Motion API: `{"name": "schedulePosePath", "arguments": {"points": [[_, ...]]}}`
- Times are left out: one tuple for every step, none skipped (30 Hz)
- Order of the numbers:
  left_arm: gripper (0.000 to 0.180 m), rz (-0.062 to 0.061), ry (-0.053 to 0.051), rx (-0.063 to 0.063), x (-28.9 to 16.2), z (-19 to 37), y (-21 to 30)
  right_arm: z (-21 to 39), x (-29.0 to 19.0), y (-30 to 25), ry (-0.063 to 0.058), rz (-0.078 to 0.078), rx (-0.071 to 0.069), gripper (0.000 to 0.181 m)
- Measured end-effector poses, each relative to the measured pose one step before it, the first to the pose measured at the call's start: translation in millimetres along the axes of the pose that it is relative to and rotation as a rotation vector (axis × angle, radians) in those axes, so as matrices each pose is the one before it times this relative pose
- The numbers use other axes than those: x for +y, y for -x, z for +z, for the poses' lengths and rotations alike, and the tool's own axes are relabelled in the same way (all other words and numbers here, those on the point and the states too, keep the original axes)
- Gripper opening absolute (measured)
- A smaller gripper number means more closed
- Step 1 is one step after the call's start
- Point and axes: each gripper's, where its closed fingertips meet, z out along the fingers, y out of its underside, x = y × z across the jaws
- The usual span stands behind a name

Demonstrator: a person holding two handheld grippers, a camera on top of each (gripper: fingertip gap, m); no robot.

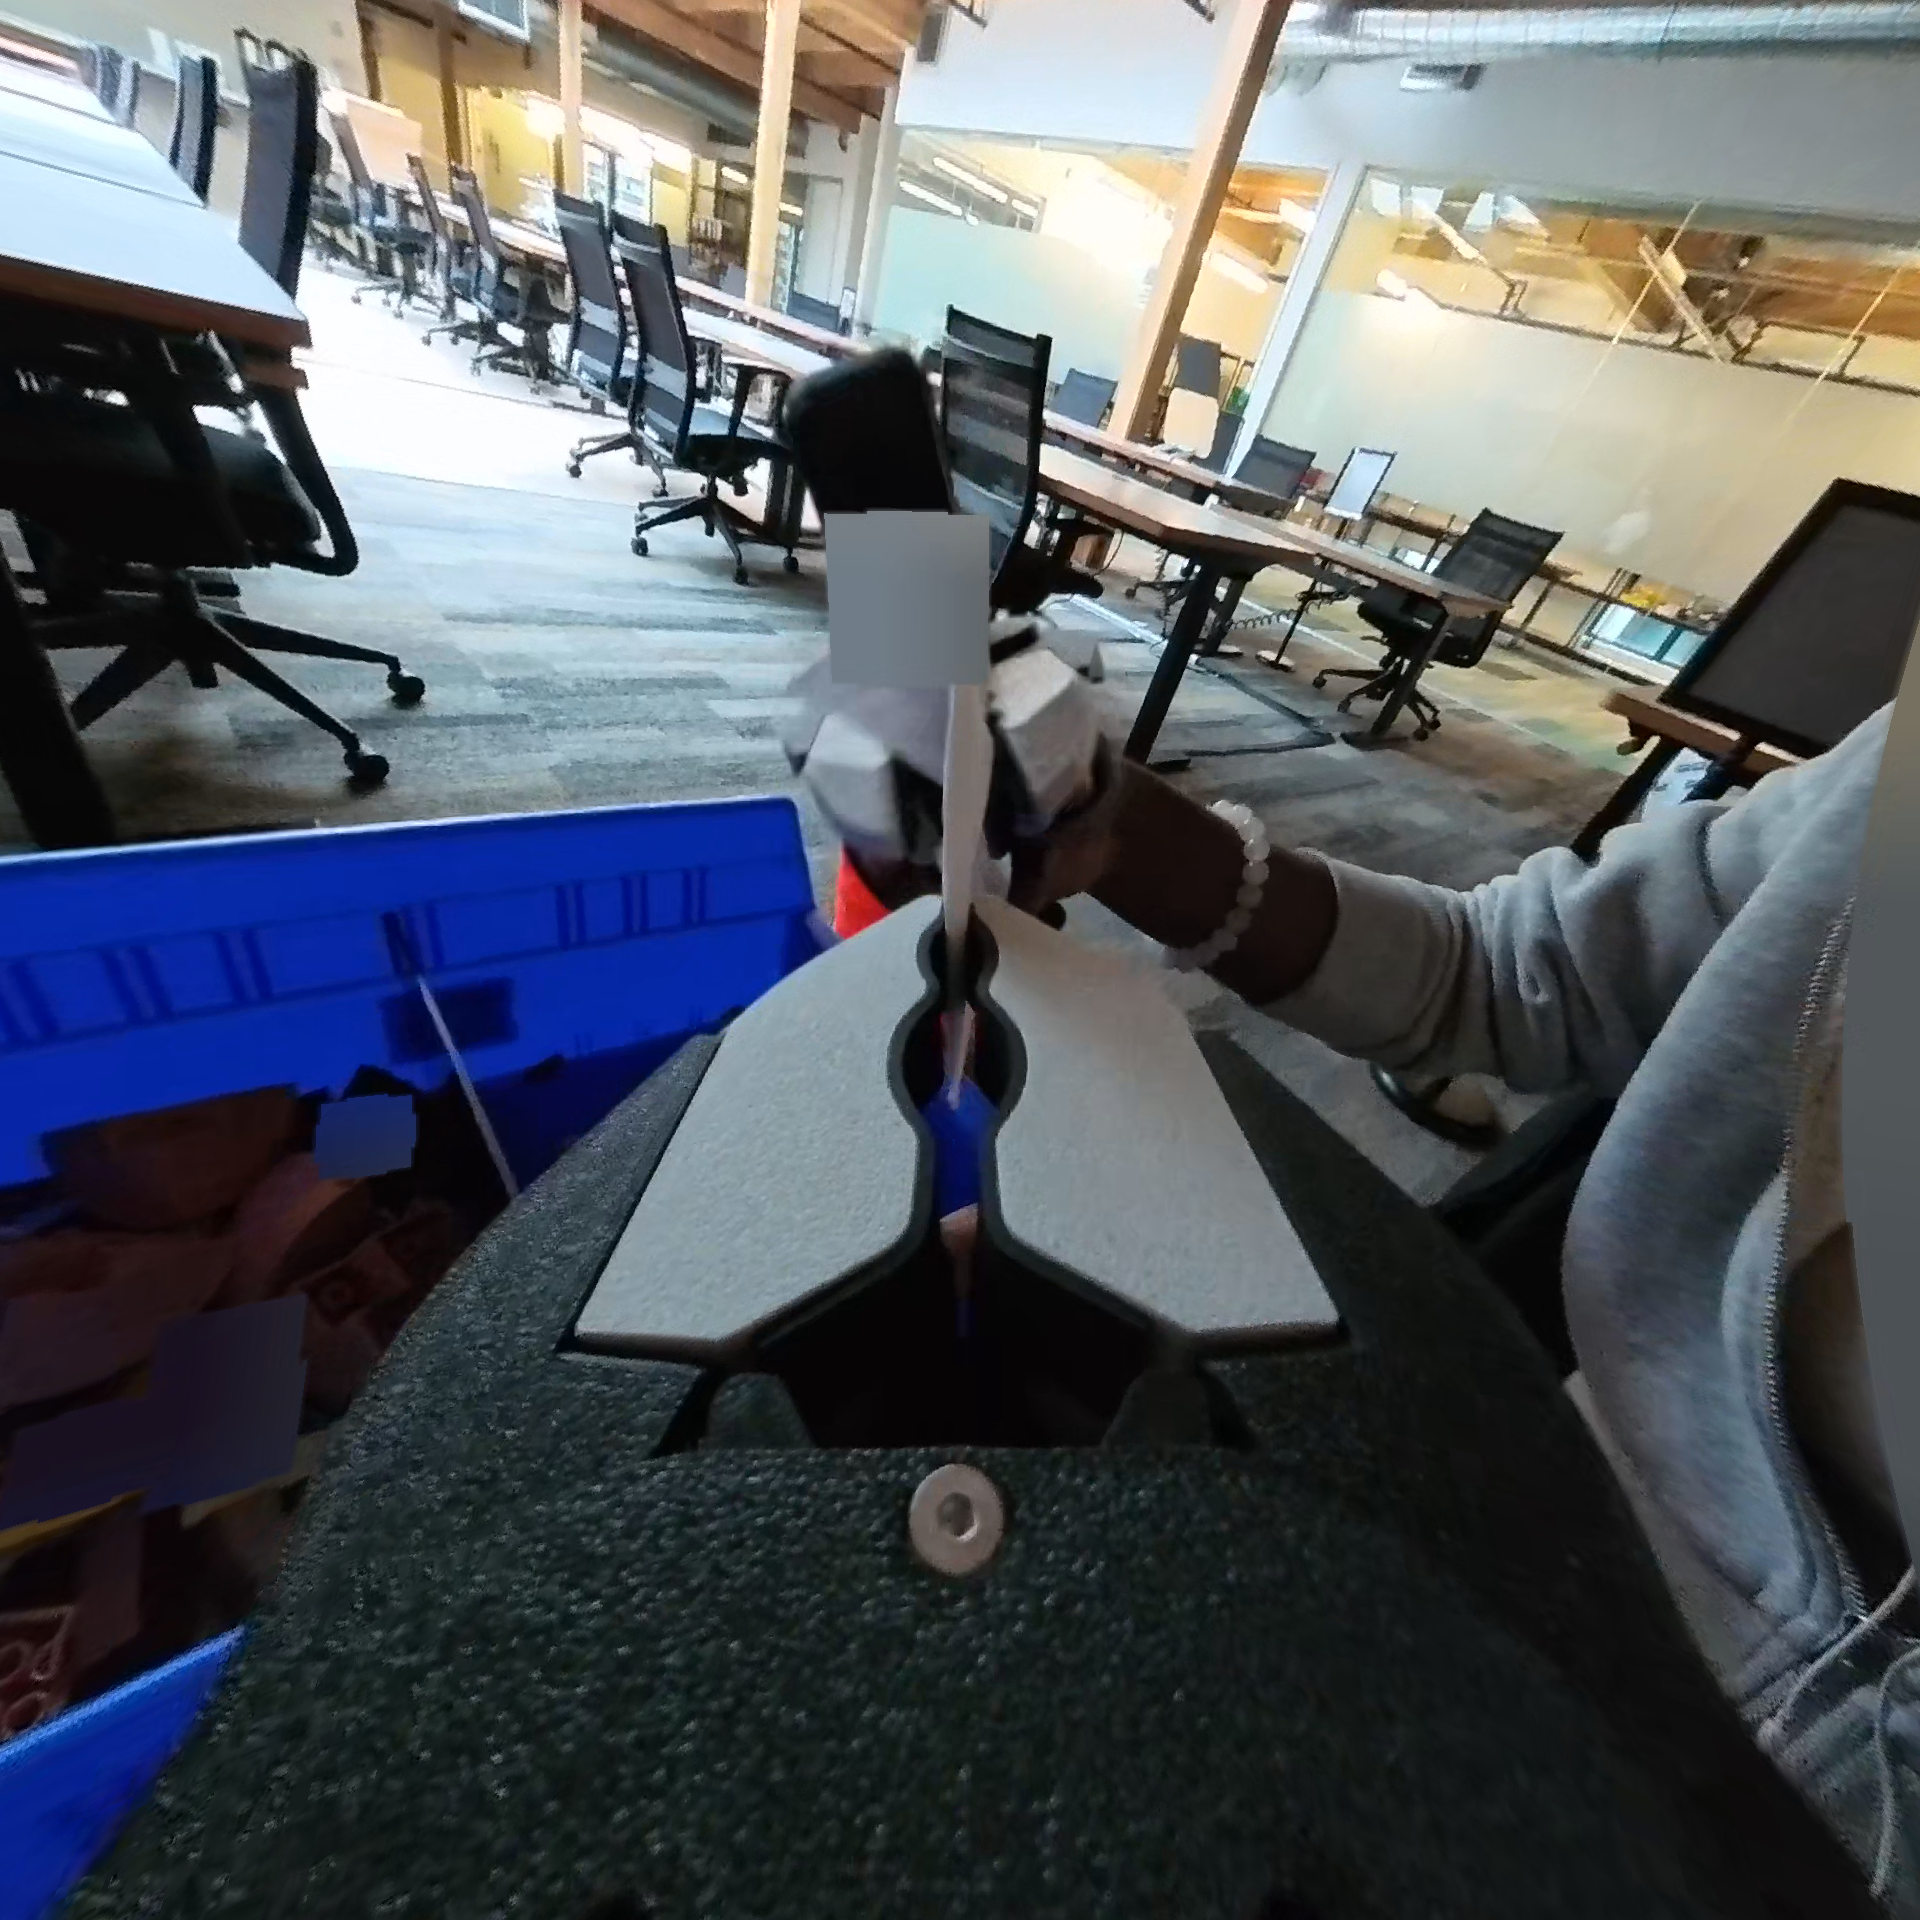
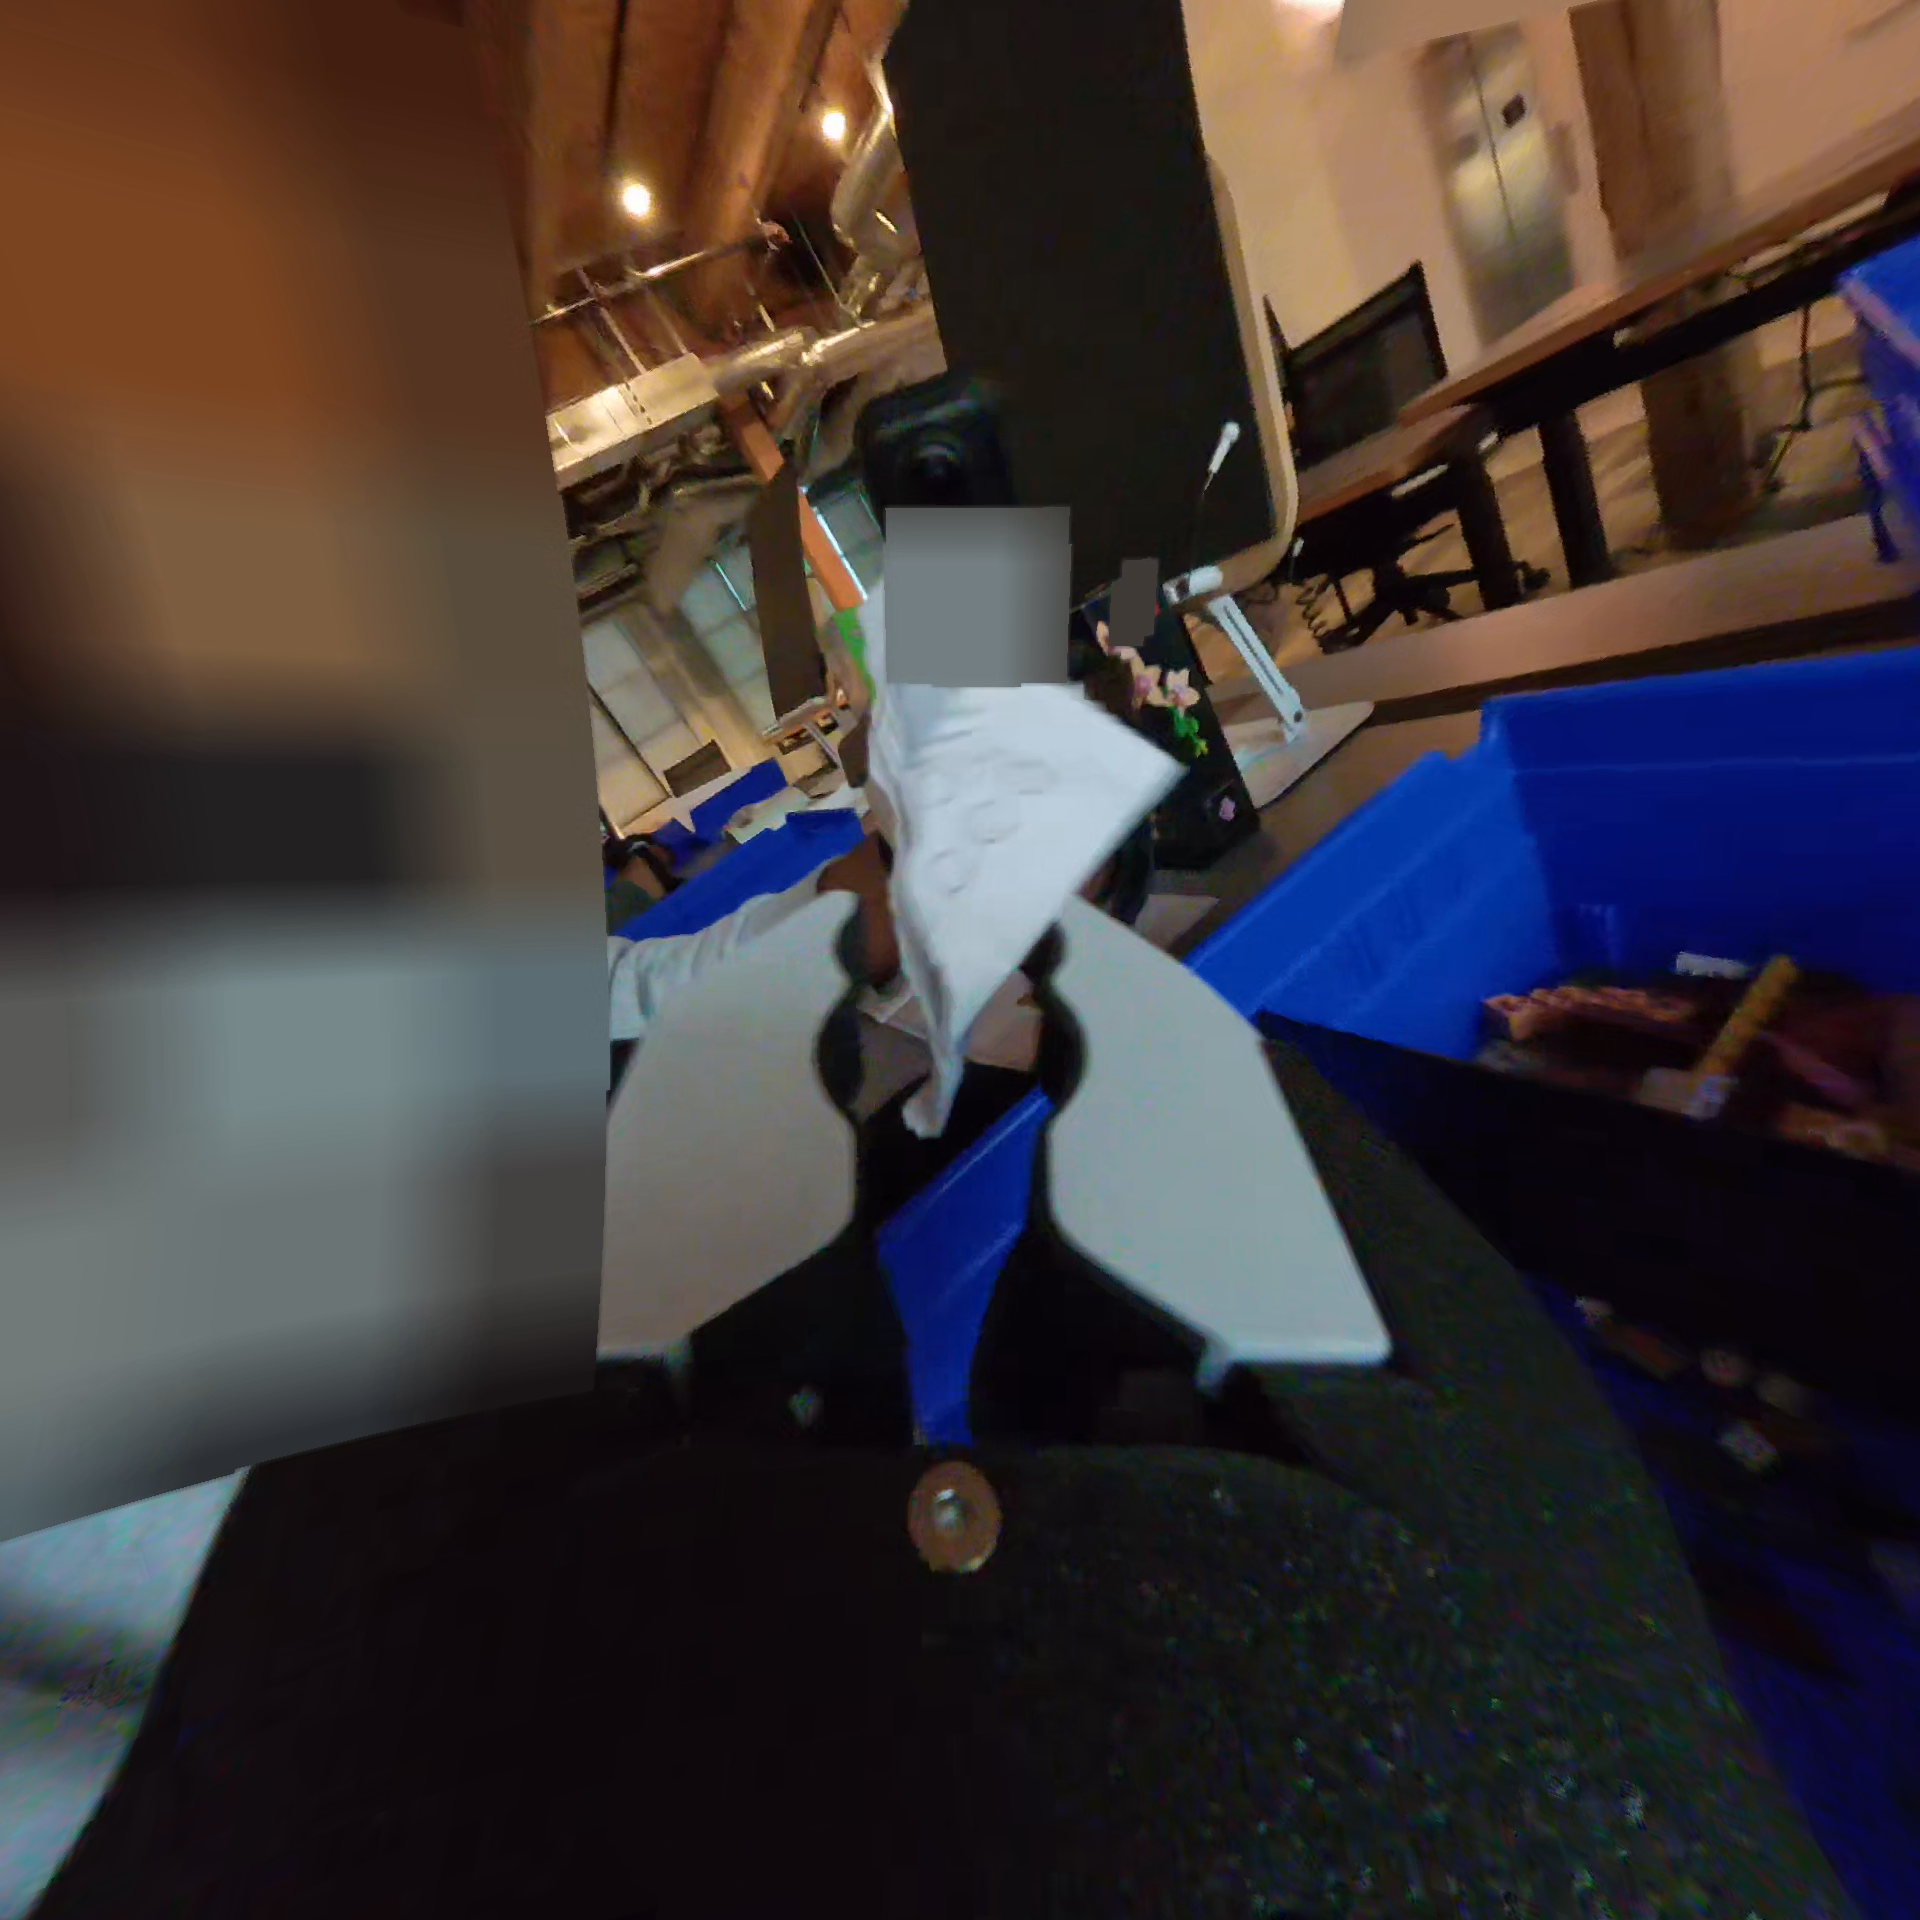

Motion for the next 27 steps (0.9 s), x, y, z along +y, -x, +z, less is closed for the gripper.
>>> {"name": "schedulePosePath", "arguments": {"points": [[0.0, 0.0013, 0.0126, -0.0061, 2.45, 0.52, 0.57, -1.02, -1.71, -2.5, -0.0086, -0.0343, 0.019, 0.025], [0.0, -0.0027, 0.0011, -0.0092, 0.55, -0.51, 1.56, -2.01, -1.01, -6.04, -0.0019, -0.0342, 0.0481, 0.014], [0.0, -0.005, 0.0041, -0.0162, 0.94, -1.4, 2.94, -2.01, 0.65, -3.3, 0.0096, -0.0316, 0.0305, 0.013], [0.0, -0.006, 0.0063, -0.0103, 0.76, -1.39, 2.24, -0.74, 2.14, -0.58, 0.0191, -0.0186, 0.0118, 0.012], [0.0, -0.0055, 0.0058, -0.0054, 0.39, -1.06, 1.5, 0.21, 2.32, -1.3, 0.0196, -0.0057, 0.018, 0.012], [0.0, -0.0045, 0.0044, -0.0095, 0.36, -0.48, 1.36, -0.04, 1.11, -1.53, 0.0133, -0.0096, 0.0221, 0.012], [0.0, 0.0001, 0.0051, -0.0047, 0.24, 0.33, -0.05, -0.42, 0.47, -1.25, 0.0068, -0.0245, 0.025, 0.009], [0.0, 0.0059, 0.0065, -0.0081, 0.57, 0.42, -0.6, -0.42, 0.21, -0.86, 0.0038, -0.0291, 0.0261, 0.006], [0.0, 0.0104, 0.0069, -0.0161, 0.19, 0.5, 0.66, -0.4, 0.17, 0.06, 0.004, -0.0174, 0.0213, 0.005], [0.002, 0.0159, 0.0176, -0.0117, 1.45, 0.61, -0.1, -0.91, -0.17, 2.16, 0.0008, -0.0033, 0.0057, 0.005], [0.008, 0.0179, 0.0259, -0.0192, 2.56, -0.45, 0.72, -1.41, -1.64, 3.1, -0.0094, 0.0038, 0.0015, 0.005], [0.018, 0.023, 0.032, -0.0211, 3.16, -1.63, 1.7, -3.72, -2.37, 2.54, -0.0156, 0.0063, 0.0018, 0.004], [0.029, 0.0263, 0.0384, -0.0228, 5.66, -6.11, 1.34, -5.13, -1.24, 2.09, -0.0103, 0.0109, 0.0004, 0.004], [0.035, 0.031, 0.0435, -0.0284, 5.19, -2.02, 2.38, -6.57, 0.64, 1.52, -0.0004, 0.0111, 0.003, 0.004], [0.04, 0.0433, 0.0467, -0.0291, 5.67, -2.41, 1.07, -7.19, 1.72, 0.56, 0.0073, 0.0075, 0.0096, 0.004], [0.042, 0.052, 0.0454, -0.0225, 5.43, -2.19, 0.37, -7.44, 3.85, -0.19, 0.0136, 0.0035, 0.0164, 0.004], [0.043, 0.0567, 0.0481, -0.0292, 5.46, -2.11, -0.15, -7.62, 4.46, -0.26, 0.0125, -0.0002, 0.0184, 0.004], [0.044, 0.0631, 0.0539, -0.0235, 5.4, -1.12, -0.11, -6.55, 3.93, -0.04, 0.0113, 0.0004, 0.0141, 0.004], [0.046, 0.067, 0.0503, -0.0161, 4.47, -0.64, -2.82, -6.38, 3.85, 1.96, 0.0108, 0.0031, 0.0064, 0.004], [0.047, 0.0702, 0.0477, -0.0085, 3.81, -0.02, -3.31, -6.65, 3.68, 0.86, 0.011, 0.007, 0.007, 0.004], [0.047, 0.0686, 0.044, -0.0075, 2.91, 0.33, -3.24, -5.65, 3.27, 0.84, 0.0108, 0.0066, 0.0136, 0.004], [0.047, 0.0618, 0.0369, -0.0109, 1.53, 1.0, -2.45, -5.62, 2.63, -0.55, 0.0063, 0.0047, 0.0177, 0.004], [0.048, 0.0555, 0.0301, -0.0064, 0.06, 1.51, -2.74, -5.01, 2.18, -0.19, 0.0036, 0.0078, 0.0141, 0.004], [0.049, 0.0487, 0.0209, 0.0018, -1.48, 2.08, -3.62, -6.33, 2.39, 1.5, -0.0014, 0.0051, 0.003, 0.004], [0.049, 0.0428, 0.0179, 0.0073, -2.01, 2.76, -4.11, -5.03, 1.03, 1.5, -0.0066, 0.0039, -0.0004, 0.004], [0.049, 0.0417, 0.0265, 0.0118, -0.65, 3.44, -4.44, -5.04, 1.96, 1.79, -0.0025, 0.0074, 0.0033, 0.004], [0.05, 0.045, 0.0338, 0.0114, 0.6, 3.64, -4.22, -3.17, 2.88, 0.79, 0.0054, 0.0048, 0.0063, 0.004]]}}
